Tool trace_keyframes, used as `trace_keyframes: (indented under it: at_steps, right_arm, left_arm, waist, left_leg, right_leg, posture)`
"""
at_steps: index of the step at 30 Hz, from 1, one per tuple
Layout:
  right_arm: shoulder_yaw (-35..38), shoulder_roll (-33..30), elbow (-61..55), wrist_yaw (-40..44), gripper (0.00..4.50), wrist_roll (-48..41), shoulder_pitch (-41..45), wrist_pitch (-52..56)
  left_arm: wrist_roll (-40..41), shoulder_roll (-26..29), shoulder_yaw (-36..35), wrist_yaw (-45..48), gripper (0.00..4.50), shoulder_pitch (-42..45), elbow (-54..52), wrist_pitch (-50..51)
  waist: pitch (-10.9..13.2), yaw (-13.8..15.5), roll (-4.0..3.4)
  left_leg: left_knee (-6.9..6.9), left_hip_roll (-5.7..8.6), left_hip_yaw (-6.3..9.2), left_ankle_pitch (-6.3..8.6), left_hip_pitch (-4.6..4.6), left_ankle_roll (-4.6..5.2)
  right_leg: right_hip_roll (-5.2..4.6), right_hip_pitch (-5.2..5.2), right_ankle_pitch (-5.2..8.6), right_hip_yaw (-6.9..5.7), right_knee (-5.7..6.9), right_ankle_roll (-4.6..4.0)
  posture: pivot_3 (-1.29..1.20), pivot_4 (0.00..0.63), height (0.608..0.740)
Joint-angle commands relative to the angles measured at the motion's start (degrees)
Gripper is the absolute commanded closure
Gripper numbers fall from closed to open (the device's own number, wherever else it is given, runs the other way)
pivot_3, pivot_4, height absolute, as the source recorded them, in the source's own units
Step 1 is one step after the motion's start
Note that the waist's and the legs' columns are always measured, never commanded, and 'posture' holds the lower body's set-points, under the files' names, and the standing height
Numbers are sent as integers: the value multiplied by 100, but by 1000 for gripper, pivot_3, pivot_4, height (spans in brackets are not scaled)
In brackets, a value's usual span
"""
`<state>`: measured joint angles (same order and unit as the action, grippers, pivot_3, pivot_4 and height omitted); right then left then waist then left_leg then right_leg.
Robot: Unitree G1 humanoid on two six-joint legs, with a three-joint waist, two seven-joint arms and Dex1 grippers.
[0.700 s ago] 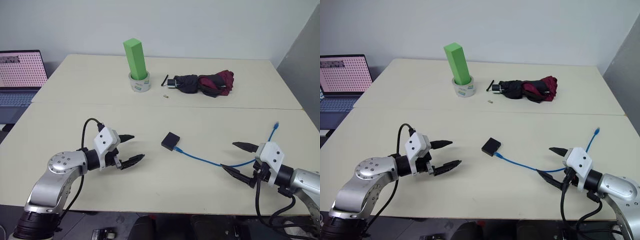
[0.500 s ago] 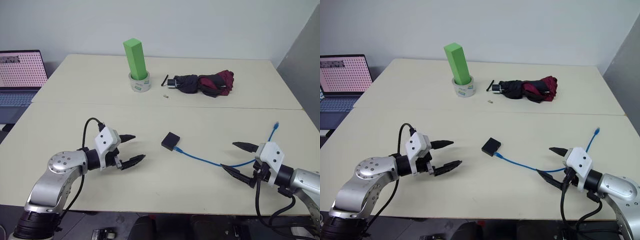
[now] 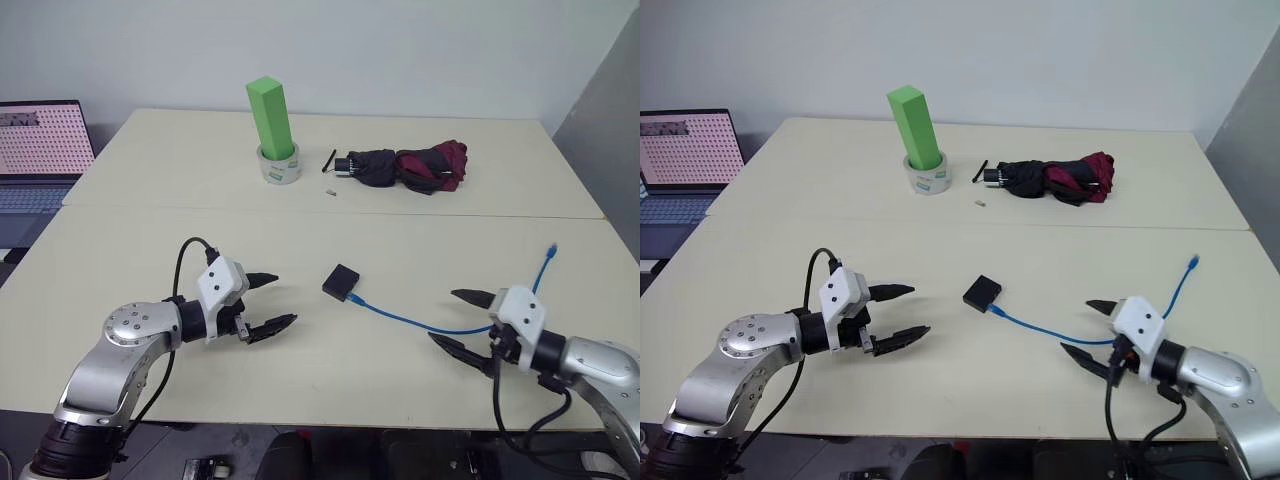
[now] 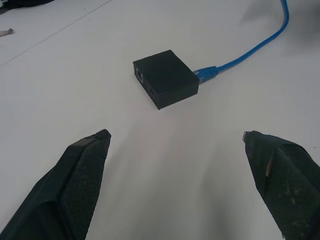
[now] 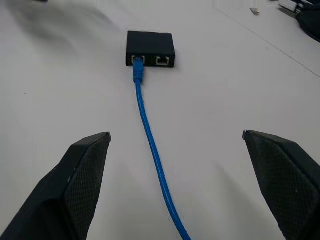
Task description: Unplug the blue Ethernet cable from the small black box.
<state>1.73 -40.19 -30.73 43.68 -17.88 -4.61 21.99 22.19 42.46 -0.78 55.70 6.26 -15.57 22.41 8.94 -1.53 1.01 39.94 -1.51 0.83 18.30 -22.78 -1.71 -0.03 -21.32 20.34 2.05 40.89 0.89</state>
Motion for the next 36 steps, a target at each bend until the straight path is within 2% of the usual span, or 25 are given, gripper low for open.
trace_keyframes:
  at_steps: [1,7,15,16,18,21,33,34,36]
  right_arm:
    - [-538,309,228,-209,8,282,426,23]
    - [-1567,1127,1089,-486,8,847,1195,-48]
    - [-2098,1815,2155,-582,8,1249,1877,-193]
    - [-2087,1862,2225,-603,292,1267,1920,-187]
    - [-2083,1897,2306,-589,424,1304,1973,-183]
    - [-2106,1903,2373,-537,1269,1345,2015,-154]
    - [-2166,1794,2543,-497,4119,1534,2189,-170]
    - [-2170,1784,2552,-499,4308,1559,2203,-197]
    - [-2167,1769,2554,-497,4365,1611,2231,-273]
  left_arm:
    - [-3,4,94,67,0,102,-126,-14]
    - [346,222,61,555,0,189,-157,195]
    - [836,385,-217,914,0,262,-159,484]
    - [848,417,-224,955,0,251,-158,482]
    - [865,482,-241,1053,0,214,-169,475]
    - [816,576,-236,1179,0,174,-181,404]
    - [744,597,-217,1278,0,227,-92,279]
    - [741,590,-216,1271,0,228,-77,268]
    - [738,553,-219,1227,0,237,-31,256]
  waist:
    - [0,-1,1]
    - [0,-8,0]
    - [3,-15,-2]
    - [3,-15,-2]
    - [3,-16,-2]
    - [3,-14,-2]
    - [3,-12,-2]
    - [3,-12,-2]
    - [3,-12,-2]
  left_leg:
    - [0,0,0,0,0,0]
    - [1,0,-2,-9,-3,-17]
    - [1,-1,-1,-10,-3,-18]
    - [1,-2,-1,-10,-3,-18]
    - [1,-2,0,-10,-2,-18]
    - [1,-2,0,-10,-3,-18]
    - [1,-2,1,-9,-2,-17]
    - [1,-1,1,-10,-2,-17]
    - [1,-2,1,-9,-2,-17]
  right_leg:
    - [0,0,0,0,-1,0]
    - [1,-5,0,2,2,0]
    - [0,-9,0,-1,5,0]
    - [1,-10,0,-1,5,0]
    - [1,-9,0,-3,7,0]
    - [0,-9,0,-3,7,0]
    - [0,-9,0,-4,8,0]
    - [0,-9,0,-3,7,0]
    - [0,-9,0,-4,8,0]
  posture:
    - [0,150,740]
    - [0,150,740]
    - [0,150,740]
    - [0,150,740]
    - [0,150,740]
    - [0,150,740]
    - [0,150,740]
    - [0,150,740]
    - [0,150,740]
